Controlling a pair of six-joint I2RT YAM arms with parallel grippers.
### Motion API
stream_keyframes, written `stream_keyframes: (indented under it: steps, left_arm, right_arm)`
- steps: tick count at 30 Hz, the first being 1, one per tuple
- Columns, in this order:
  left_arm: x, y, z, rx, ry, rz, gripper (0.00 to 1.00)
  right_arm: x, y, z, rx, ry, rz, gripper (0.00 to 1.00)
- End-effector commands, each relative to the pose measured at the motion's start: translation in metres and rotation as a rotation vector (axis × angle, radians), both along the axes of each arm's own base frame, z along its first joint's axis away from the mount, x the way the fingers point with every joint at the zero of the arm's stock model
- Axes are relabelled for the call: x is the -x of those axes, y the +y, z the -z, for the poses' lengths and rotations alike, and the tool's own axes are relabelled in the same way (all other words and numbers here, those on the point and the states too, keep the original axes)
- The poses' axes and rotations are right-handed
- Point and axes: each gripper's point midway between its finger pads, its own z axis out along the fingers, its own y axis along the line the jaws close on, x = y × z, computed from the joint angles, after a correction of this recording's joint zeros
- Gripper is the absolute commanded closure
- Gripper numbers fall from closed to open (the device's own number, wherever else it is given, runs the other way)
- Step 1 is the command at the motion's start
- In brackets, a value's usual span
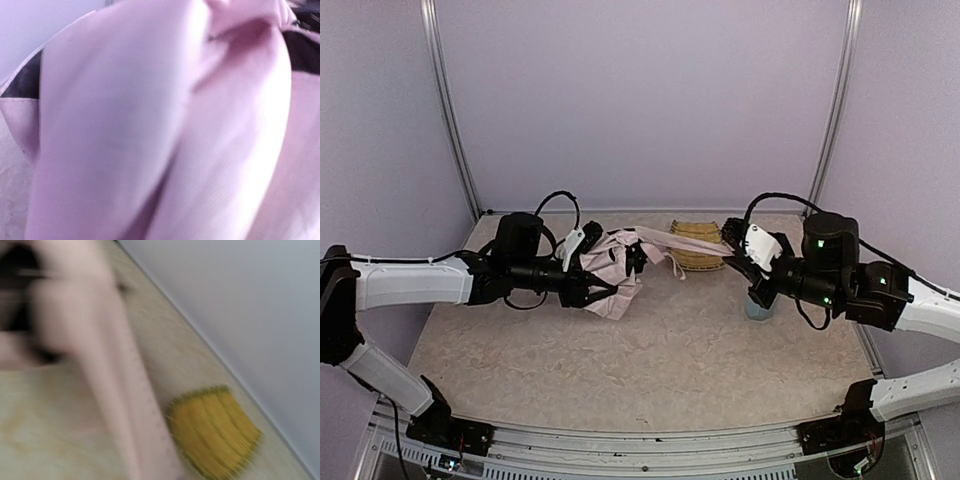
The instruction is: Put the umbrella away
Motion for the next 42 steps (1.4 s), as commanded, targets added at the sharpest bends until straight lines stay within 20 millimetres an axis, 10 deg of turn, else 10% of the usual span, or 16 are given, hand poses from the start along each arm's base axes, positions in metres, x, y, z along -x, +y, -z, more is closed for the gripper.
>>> stream_keyframes:
  steps: [1,8,16,25,31,34,42]
  left_arm:
    - [-0.085,0.013,0.002,-0.002,0.075,-0.292,1.0]
    - [-0.165,0.026,0.019,-0.125,0.047,-0.49,1.0]
    - [-0.143,0.013,-0.059,0.06,-0.075,-0.38,1.0]
    - [-0.058,-0.015,-0.109,-0.05,-0.438,-0.276,1.0]
    - [-0.04,-0.004,-0.137,-0.14,-0.641,-0.404,1.0]
    - [-0.044,0.002,-0.148,-0.168,-0.682,-0.44,1.0]
    - [-0.042,-0.005,-0.173,-0.183,-0.765,-0.41,1.0]
  right_arm:
    - [0.042,0.049,-0.013,0.002,-0.101,-0.178,1.0]
    - [0.091,0.104,0.049,0.168,-0.195,-0.349,1.0]
    - [0.086,0.108,0.128,0.264,-0.145,-0.331,1.0]
    - [0.055,0.114,0.137,0.186,-0.155,-0.222,0.66]
    - [0.057,0.103,0.131,0.133,-0.072,-0.174,0.45]
    - [0.058,0.088,0.135,0.097,-0.036,-0.129,0.02]
    - [0.085,0.074,0.11,-0.088,0.088,-0.23,0.0]
